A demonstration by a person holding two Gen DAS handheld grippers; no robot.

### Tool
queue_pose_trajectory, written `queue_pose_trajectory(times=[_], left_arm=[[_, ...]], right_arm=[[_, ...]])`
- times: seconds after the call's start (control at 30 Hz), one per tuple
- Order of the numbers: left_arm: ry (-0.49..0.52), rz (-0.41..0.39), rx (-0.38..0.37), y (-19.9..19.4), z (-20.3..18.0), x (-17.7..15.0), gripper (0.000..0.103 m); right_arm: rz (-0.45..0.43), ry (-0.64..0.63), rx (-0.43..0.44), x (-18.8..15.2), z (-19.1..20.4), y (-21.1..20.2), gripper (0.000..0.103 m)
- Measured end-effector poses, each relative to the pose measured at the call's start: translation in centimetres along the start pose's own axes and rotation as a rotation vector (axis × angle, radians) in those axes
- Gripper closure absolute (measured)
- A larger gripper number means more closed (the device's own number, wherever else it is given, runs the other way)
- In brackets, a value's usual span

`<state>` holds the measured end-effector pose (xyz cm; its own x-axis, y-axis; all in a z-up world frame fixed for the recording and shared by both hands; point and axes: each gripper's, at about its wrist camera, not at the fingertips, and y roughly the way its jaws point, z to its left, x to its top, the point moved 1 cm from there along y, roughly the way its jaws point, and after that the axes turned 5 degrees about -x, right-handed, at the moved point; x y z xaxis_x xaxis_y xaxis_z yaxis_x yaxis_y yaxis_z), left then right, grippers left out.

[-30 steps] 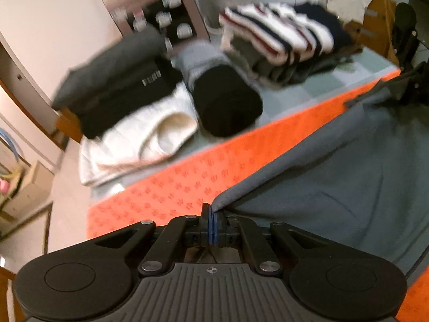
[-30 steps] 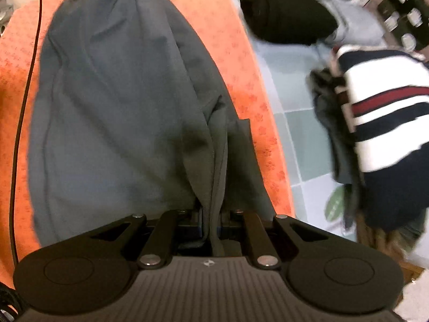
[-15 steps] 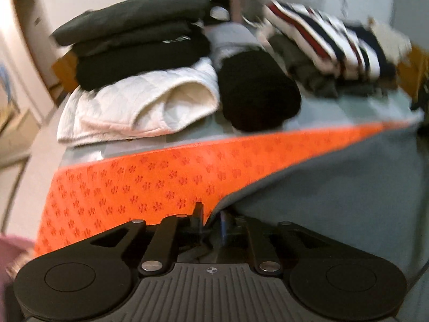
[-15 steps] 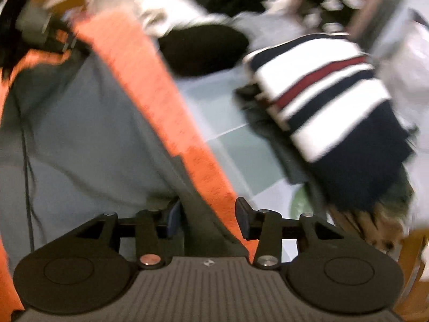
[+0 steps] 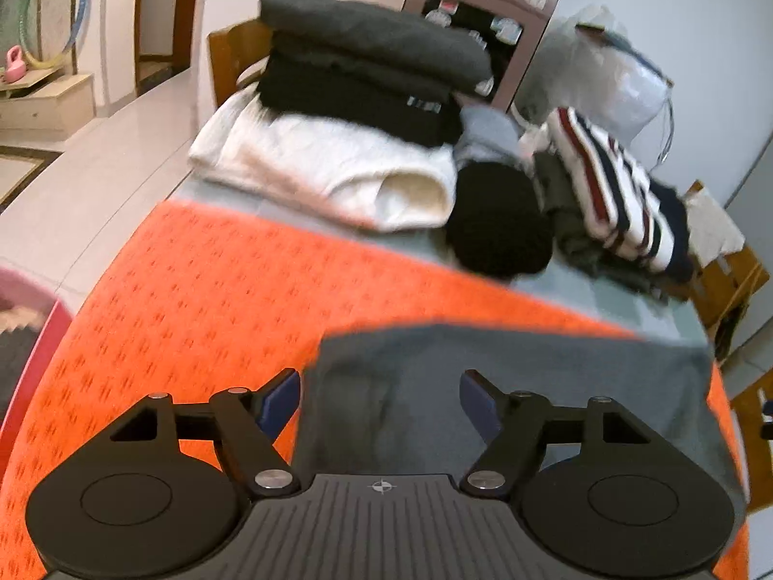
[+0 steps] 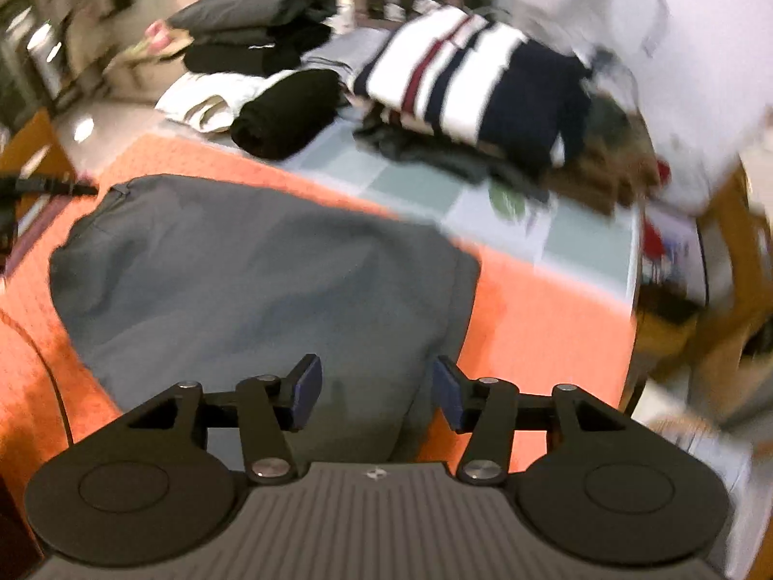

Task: Fold clothes
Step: 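Lay the folded leg down and open both grippers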

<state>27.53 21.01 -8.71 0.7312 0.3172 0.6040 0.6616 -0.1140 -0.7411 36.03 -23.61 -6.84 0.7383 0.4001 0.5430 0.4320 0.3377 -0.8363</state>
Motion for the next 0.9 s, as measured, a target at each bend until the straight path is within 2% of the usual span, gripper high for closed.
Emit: queue_pose_trajectory(times=[0.1, 0.2, 0.3, 0.4, 0.47, 0.5, 0.53, 0.57, 0.63, 0.73, 0.87, 0.9], left_arm=[[0.010, 0.021, 0.009, -1.0, 0.1, -2.9, 0.028], [-0.045, 0.023, 0.041, -1.8, 0.6, -5.5, 0.028], [-0.149, -0.010, 0.016, -2.6, 1.4, -7.3, 0.025], [-0.230, -0.029, -0.008, -2.5, 1.9, -8.1, 0.025], [-0.256, -0.041, 0.007, -2.4, 2.0, -8.1, 0.030], [-0.258, -0.046, 0.024, -2.3, 1.9, -7.9, 0.046], [-0.256, -0.052, 0.043, -2.3, 1.8, -7.7, 0.067], [-0.247, -0.051, 0.037, -2.3, 1.7, -7.3, 0.074], [-0.216, -0.082, 0.036, -2.8, 1.2, -6.4, 0.080], [-0.141, -0.123, 0.055, -3.2, 0.2, -4.5, 0.080], [-0.128, -0.059, 0.109, -1.6, 0.4, -4.2, 0.079], [-0.122, -0.034, 0.122, -1.1, 0.6, -4.6, 0.076]], right_arm=[[0.006, 0.109, -0.015, -3.6, 0.5, -0.3, 0.043], [0.005, 0.214, -0.044, -6.7, 1.1, -0.4, 0.041], [-0.030, 0.383, -0.023, -9.3, 1.0, -0.4, 0.041], [-0.071, 0.550, 0.039, -11.5, 0.7, 0.2, 0.041], [-0.092, 0.646, 0.058, -12.6, 0.5, 0.8, 0.045], [-0.107, 0.684, 0.066, -12.9, 0.3, 1.0, 0.065], [-0.118, 0.719, 0.076, -13.2, 0.1, 1.0, 0.096], [-0.130, 0.739, 0.083, -13.2, 0.0, 0.9, 0.095], [-0.166, 0.713, 0.077, -12.5, 0.2, 0.1, 0.096], [-0.177, 0.585, 0.024, -10.4, 1.3, -1.4, 0.096], [-0.102, 0.491, -0.018, -10.4, 1.7, 0.1, 0.096], [-0.079, 0.472, -0.026, -10.5, 1.8, 0.7, 0.095]])
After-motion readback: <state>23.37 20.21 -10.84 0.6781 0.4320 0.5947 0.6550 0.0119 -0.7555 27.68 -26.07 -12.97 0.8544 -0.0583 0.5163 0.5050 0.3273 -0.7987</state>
